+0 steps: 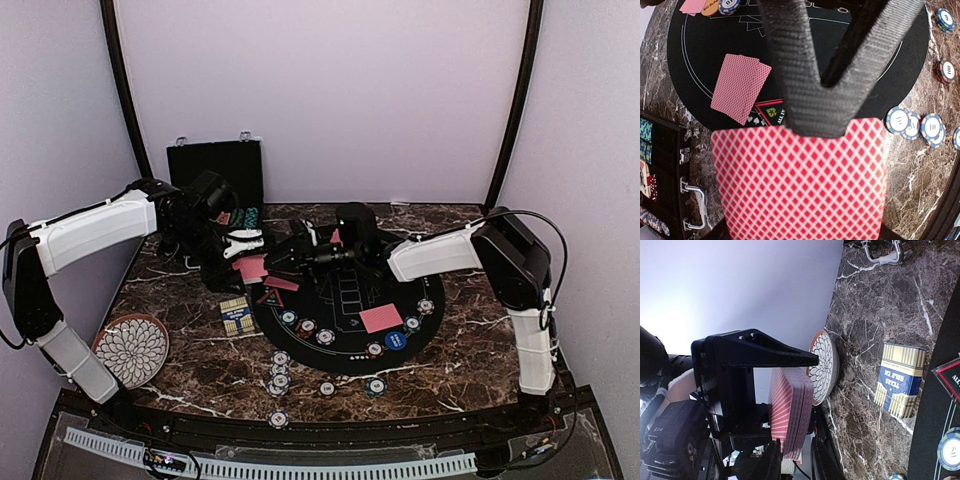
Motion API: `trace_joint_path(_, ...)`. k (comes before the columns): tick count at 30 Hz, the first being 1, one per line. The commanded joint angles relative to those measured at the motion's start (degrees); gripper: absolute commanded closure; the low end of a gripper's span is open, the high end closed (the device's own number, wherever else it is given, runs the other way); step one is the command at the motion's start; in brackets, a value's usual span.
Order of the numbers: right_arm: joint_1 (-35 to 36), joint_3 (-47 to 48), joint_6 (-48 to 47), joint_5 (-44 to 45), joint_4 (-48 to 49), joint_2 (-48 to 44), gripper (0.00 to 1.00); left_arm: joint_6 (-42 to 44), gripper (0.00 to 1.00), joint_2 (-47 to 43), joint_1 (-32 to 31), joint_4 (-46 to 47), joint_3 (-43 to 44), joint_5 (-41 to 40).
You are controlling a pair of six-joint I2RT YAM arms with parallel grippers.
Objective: Distribute texas hold em gaming equipment
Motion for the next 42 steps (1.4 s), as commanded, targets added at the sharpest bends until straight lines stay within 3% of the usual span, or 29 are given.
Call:
trace_joint_path(1,0.64,-0.19,1.18,-1.34,3.77,-1.53,0.81,0.74,1.0,-1.85,0.25,0.25,-0.55,-0.43)
trace_joint_path(14,1.7,0.95,2.26,-2.37,4.72,-0.37,0.83,0.93,1.0,-1.89,0.26,0.44,-0.79,-0.74)
trace_joint_path(20,1.43,0.5,2.18,-2.65,4.62,-0.87,0.99,0.92,1.0,-2.09,0.24,0.32,-1.0,-0.98)
trace_joint_path(23,0.74,-0.89,2.03,-2.74,4.69,-2.22,1.0,1.0,1.0,-2.17,0.23,0.41,-1.05,-1.15)
trace_joint_path(42,-6.26,-24.73,1.61,-1.91,6.73,-18.15,1.0,1.34,1.0,-2.41,0.29,0.63,-2.23,-2.05)
